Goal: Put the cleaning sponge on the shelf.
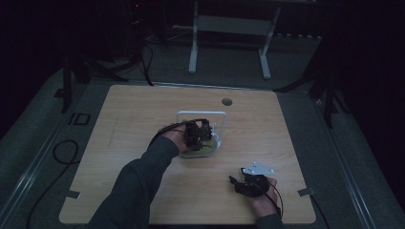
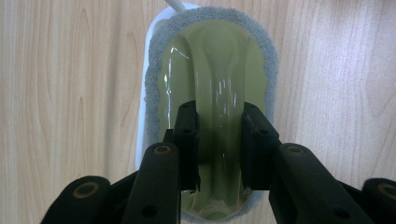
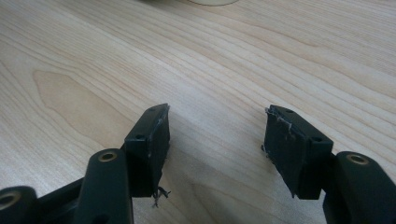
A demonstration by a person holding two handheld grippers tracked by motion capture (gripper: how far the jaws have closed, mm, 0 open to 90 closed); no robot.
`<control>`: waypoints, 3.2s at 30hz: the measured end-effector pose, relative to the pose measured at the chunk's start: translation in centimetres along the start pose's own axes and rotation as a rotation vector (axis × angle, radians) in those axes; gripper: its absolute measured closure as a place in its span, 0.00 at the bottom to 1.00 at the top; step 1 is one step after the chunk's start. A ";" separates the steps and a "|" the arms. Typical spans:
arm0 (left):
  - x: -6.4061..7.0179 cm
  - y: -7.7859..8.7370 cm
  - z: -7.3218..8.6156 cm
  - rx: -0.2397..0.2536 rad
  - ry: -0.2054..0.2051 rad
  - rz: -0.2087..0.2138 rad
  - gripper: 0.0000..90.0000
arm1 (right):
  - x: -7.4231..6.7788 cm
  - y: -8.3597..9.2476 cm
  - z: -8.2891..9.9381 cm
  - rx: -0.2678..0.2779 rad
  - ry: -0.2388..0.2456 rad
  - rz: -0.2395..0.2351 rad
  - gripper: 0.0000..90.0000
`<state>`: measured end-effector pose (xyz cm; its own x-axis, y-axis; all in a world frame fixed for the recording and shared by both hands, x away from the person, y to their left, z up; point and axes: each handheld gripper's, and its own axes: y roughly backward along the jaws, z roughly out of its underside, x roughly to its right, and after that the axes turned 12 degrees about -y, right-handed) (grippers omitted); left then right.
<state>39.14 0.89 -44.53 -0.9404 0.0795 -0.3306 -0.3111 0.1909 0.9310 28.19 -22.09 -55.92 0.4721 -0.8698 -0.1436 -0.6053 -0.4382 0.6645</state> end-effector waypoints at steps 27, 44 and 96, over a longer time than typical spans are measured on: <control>-0.8 -0.4 -0.6 -0.033 -0.072 -0.059 0.80 | 0.0 0.0 0.0 -0.002 0.000 -0.003 0.44; -1.1 -1.4 -0.5 -0.051 -0.088 -0.091 0.79 | 0.0 0.0 0.0 -0.001 0.000 -0.002 0.44; -1.6 -3.2 -0.6 -0.073 -0.103 -0.132 0.77 | 0.0 0.0 0.0 -0.002 0.000 -0.002 0.44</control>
<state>41.60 -0.44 -46.87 -0.8730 0.1588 -0.4611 -0.4435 0.1346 0.8861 28.21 -22.10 -55.92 0.4736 -0.8687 -0.1452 -0.6028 -0.4399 0.6657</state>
